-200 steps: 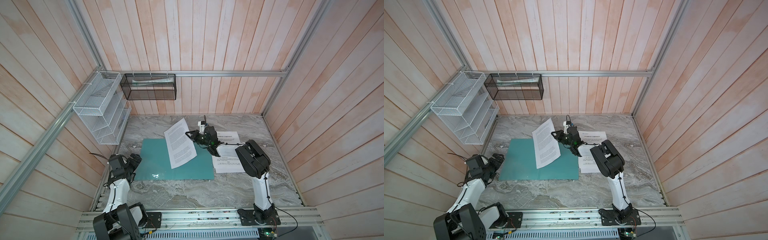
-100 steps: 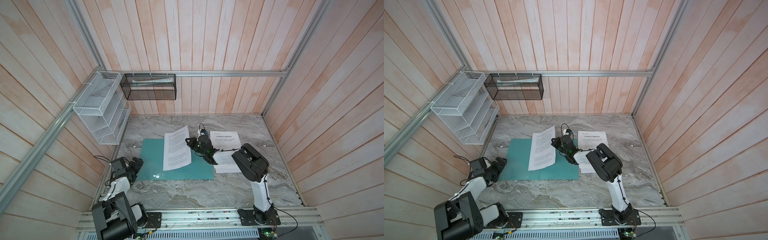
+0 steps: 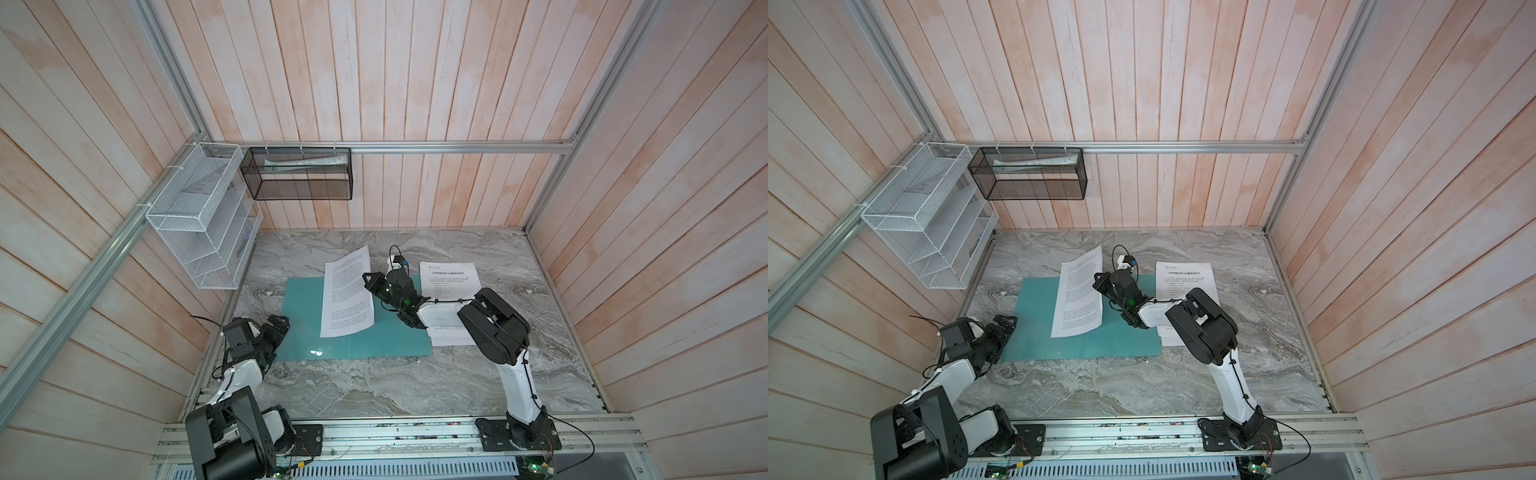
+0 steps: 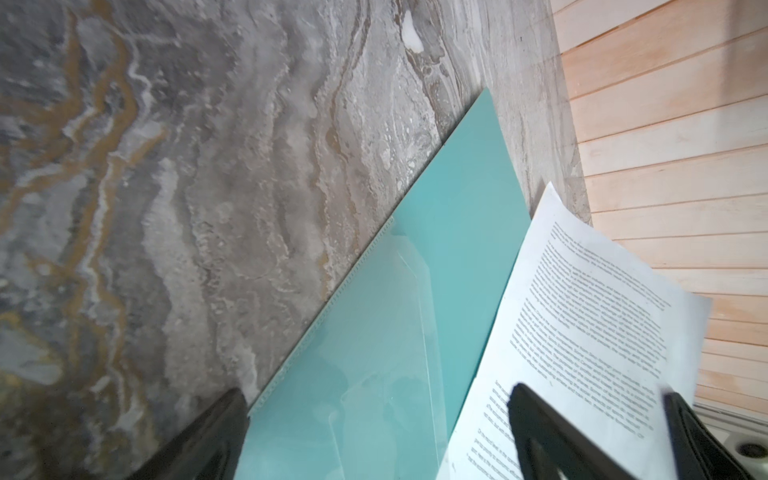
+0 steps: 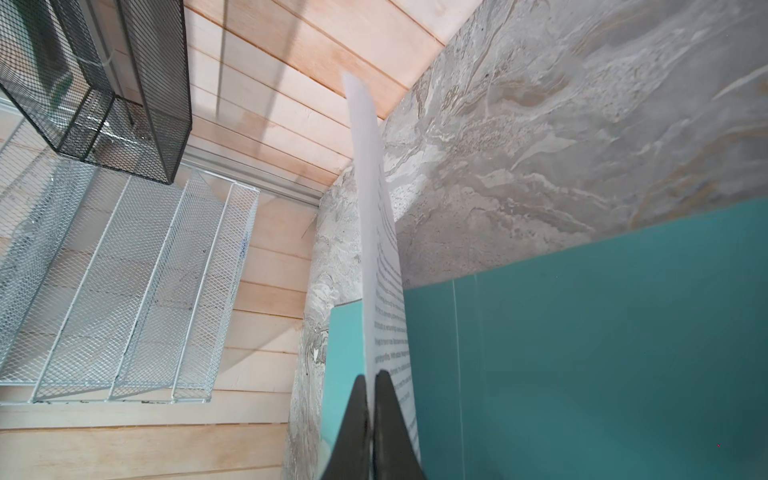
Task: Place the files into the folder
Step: 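Lower the held text sheet onto the folder half nearest the left arm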
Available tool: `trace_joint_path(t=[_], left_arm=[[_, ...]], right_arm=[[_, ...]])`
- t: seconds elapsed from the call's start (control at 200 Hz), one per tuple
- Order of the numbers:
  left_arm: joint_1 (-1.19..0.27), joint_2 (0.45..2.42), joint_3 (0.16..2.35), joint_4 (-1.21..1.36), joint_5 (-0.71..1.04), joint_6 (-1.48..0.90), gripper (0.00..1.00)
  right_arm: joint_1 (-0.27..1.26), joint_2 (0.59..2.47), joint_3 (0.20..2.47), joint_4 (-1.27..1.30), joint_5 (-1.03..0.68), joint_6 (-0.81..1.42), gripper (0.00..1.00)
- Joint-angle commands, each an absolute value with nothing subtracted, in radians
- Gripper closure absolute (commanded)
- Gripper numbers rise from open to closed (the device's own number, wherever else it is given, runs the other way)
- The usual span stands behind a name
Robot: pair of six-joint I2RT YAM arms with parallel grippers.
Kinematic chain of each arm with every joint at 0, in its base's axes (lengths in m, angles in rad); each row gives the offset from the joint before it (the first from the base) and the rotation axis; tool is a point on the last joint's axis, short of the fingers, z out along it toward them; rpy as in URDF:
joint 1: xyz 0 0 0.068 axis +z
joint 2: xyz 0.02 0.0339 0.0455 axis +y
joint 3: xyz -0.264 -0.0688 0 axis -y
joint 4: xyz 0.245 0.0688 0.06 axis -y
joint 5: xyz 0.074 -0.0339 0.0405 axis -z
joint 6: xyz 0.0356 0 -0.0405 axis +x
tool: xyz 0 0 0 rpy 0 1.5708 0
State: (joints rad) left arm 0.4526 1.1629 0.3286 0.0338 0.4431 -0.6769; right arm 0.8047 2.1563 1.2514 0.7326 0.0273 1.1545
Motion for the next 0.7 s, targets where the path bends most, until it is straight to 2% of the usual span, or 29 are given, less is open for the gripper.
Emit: trace_joint_path(t=[0.0, 0.29, 0.695], left_arm=[[0.454, 1.177, 0.302, 0.003, 0.48, -0.67, 0.01], [0.455, 1.181, 0.297, 0.016, 0.499, -0.668, 0.01], [0.454, 1.194, 0.293, 0.029, 0.509, -0.669, 0.02]], right_arm=[[0.821, 2.199, 1.286, 0.719, 0.023, 1.14, 1.0], [0.855, 2.248, 1.349, 0.647, 0.042, 1.187, 1.0], [0.866, 2.289, 1.366, 0.68, 0.025, 1.251, 1.0]])
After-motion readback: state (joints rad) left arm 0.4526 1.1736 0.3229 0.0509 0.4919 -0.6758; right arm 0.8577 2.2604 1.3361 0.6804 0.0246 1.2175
